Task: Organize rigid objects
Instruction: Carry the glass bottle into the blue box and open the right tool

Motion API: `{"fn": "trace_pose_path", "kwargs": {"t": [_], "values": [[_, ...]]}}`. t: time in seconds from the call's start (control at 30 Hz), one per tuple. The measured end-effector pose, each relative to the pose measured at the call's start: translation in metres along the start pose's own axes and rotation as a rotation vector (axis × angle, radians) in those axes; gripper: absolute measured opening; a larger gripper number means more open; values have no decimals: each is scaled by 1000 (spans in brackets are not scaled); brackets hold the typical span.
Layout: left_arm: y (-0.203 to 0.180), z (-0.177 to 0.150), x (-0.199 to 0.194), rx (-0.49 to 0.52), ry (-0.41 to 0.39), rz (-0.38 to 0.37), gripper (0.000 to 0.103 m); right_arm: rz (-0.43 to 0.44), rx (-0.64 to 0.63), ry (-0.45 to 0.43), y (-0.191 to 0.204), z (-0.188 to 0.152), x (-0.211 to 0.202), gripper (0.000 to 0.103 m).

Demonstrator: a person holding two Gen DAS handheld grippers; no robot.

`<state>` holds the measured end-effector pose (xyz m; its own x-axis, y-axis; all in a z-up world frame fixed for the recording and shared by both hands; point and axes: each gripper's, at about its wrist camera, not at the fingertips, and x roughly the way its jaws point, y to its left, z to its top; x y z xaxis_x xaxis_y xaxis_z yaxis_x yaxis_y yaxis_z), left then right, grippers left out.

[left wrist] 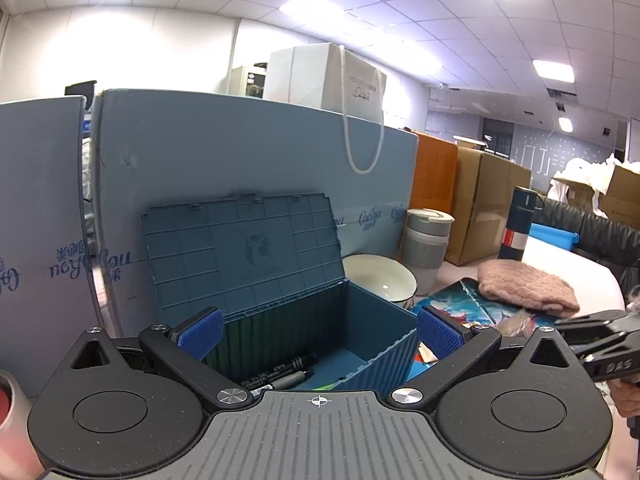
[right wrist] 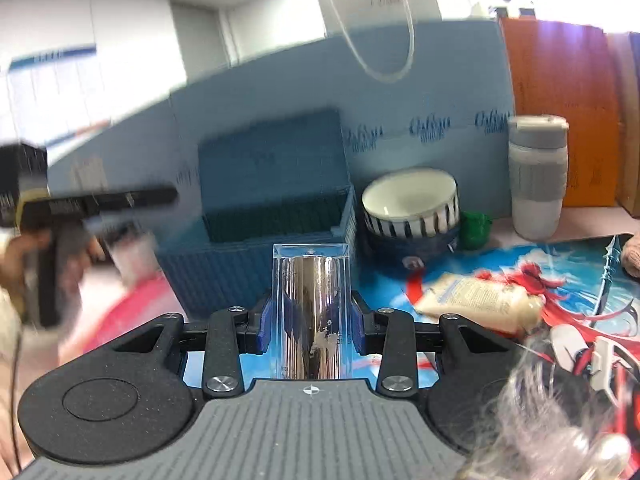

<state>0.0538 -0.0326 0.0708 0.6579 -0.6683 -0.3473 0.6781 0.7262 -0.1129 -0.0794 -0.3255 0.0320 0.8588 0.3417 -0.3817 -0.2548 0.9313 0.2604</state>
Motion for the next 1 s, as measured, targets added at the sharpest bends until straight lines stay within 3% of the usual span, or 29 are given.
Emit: {"fn": "trace_pose_path", "kwargs": {"t": [0.23, 0.53, 0.8, 1.0], "values": [[7, 1, -3, -21, -8, 16, 103, -49, 93, -145, 32, 57, 21, 34], [26, 2, -6, -74, -21, 48, 103, -85, -94, -234, 62, 91, 90, 34], [36, 2, -6, -95, -21, 89, 103, -117, -294, -158, 54, 79, 151, 34], [39, 1, -6, -100, -23, 86, 103, -57, -445, -40, 54, 64, 163, 34]]}}
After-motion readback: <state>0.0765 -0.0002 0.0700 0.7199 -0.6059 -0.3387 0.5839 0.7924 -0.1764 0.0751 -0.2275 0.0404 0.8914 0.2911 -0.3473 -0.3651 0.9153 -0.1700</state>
